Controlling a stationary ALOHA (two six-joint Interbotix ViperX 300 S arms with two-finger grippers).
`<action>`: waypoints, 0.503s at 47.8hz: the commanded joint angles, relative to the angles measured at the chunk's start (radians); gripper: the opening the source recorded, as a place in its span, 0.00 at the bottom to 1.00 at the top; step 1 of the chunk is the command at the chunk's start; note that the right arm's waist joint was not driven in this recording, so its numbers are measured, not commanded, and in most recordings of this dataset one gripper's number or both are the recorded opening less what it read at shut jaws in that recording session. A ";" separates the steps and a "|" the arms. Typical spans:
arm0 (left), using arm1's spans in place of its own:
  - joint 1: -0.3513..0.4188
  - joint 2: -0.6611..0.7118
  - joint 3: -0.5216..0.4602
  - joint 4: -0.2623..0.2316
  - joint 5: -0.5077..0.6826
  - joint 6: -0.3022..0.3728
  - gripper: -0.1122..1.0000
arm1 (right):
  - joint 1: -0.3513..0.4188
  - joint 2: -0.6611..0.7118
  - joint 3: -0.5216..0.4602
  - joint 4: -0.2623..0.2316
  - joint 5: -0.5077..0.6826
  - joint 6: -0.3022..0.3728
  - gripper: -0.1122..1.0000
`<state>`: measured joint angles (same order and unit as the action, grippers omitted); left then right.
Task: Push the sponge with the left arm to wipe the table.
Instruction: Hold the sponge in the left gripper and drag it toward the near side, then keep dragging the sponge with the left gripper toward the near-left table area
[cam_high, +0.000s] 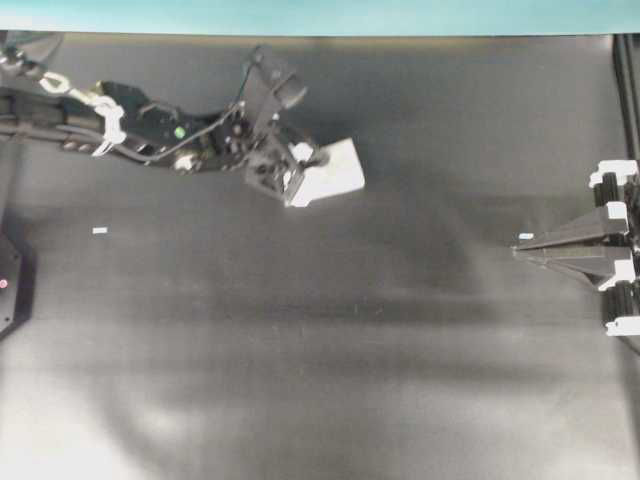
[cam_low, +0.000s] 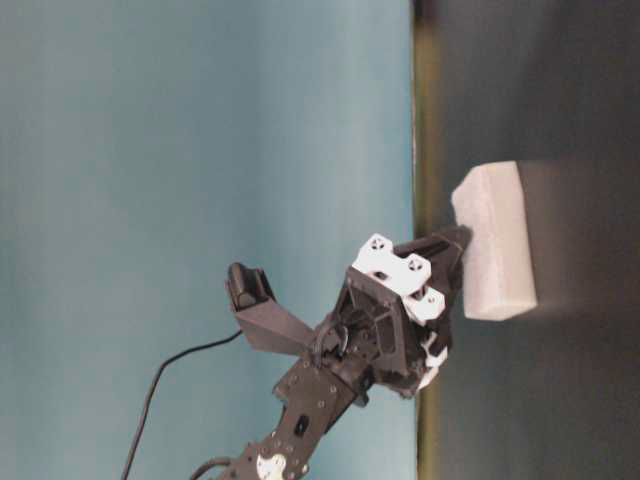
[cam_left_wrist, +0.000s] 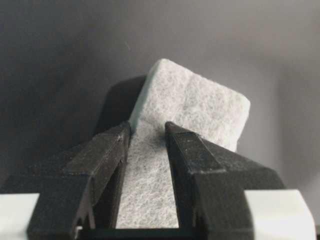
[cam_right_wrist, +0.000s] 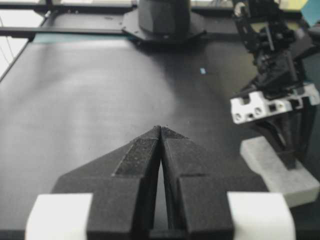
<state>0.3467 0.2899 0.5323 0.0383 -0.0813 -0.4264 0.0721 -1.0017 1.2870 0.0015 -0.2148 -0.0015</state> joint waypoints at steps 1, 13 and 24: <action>-0.025 -0.031 0.021 0.003 0.011 -0.012 0.34 | 0.000 0.005 -0.006 0.000 -0.009 -0.002 0.10; -0.066 -0.095 0.091 0.005 0.041 -0.041 0.41 | 0.000 0.003 -0.006 0.000 -0.011 -0.003 0.10; -0.112 -0.156 0.163 0.005 0.041 -0.092 0.54 | 0.000 0.002 -0.006 0.002 -0.009 -0.003 0.10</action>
<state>0.2592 0.1641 0.6796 0.0399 -0.0368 -0.5047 0.0721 -1.0032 1.2870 0.0015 -0.2148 -0.0015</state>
